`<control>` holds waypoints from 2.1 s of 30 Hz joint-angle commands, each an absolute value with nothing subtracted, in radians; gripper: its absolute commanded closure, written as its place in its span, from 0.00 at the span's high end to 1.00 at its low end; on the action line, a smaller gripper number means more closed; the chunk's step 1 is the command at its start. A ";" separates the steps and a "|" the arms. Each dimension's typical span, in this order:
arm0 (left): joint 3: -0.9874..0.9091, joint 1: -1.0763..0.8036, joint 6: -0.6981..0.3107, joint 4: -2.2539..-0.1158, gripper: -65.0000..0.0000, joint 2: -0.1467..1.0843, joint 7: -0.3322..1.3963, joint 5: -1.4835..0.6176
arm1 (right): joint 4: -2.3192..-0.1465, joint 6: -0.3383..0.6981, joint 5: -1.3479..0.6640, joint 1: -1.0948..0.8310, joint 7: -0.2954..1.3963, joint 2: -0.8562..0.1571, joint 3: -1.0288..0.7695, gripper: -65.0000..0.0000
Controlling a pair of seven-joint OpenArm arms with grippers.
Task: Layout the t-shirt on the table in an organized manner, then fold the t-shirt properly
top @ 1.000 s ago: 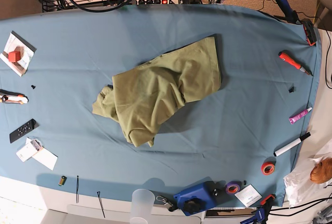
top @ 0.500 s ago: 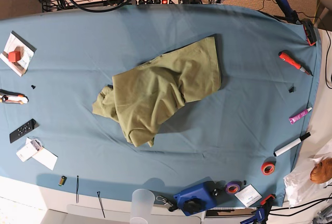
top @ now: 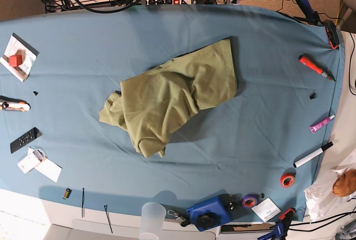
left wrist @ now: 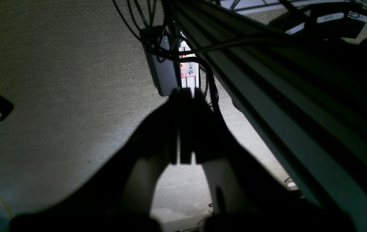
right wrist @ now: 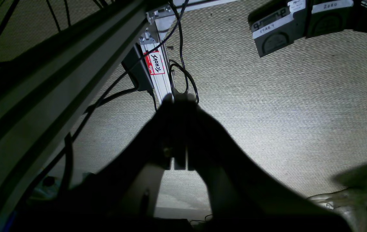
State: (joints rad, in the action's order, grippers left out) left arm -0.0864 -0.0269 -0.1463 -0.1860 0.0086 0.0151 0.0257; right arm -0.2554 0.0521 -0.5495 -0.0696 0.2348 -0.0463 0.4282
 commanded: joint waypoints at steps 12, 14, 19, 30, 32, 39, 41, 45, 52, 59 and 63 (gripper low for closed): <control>-0.088 -0.023 -0.155 -0.195 0.00 0.002 0.003 0.015 | -0.261 0.055 -0.549 -0.072 0.257 -0.051 0.430 0.00; -0.088 -0.023 -0.154 -0.195 0.00 0.004 0.003 0.015 | -0.261 0.055 -0.550 -0.072 0.293 -0.060 0.430 0.00; -0.088 -0.043 -0.137 -0.195 0.00 0.010 -0.001 0.015 | -0.261 0.055 -0.549 -0.073 0.323 -0.101 0.430 0.00; -0.088 -0.180 0.004 -0.294 0.00 0.044 -0.026 0.014 | -0.267 0.056 -0.549 -0.142 0.322 -0.208 0.430 0.00; -0.088 -0.215 0.003 -0.338 0.00 0.051 -0.026 0.013 | -0.291 0.056 -0.549 -0.171 0.319 -0.222 0.430 0.00; -0.088 -0.339 0.004 -0.523 0.00 0.088 -0.025 -0.091 | -0.521 0.056 -0.494 -0.320 0.318 -0.294 0.430 0.00; -0.088 -0.374 0.003 -0.585 0.00 0.101 -0.023 -0.091 | -0.608 0.055 -0.477 -0.367 0.318 -0.317 0.430 0.00; -0.088 -0.455 0.000 -0.715 0.00 0.123 -0.014 -0.122 | -0.781 0.055 -0.477 -0.458 0.332 -0.363 0.430 0.00; -0.088 -0.655 0.001 -0.962 0.00 0.179 0.010 -0.162 | -1.056 0.004 -0.390 -0.635 0.351 -0.446 0.429 0.00; -0.088 -0.839 0.001 -1.201 0.00 0.220 0.010 -0.191 | -1.311 -0.023 -0.382 -0.813 0.408 -0.482 0.306 0.00; -0.088 -0.912 0.000 -1.333 0.00 0.231 0.011 -0.222 | -1.445 -0.023 -0.384 -0.909 0.447 -0.482 0.199 0.00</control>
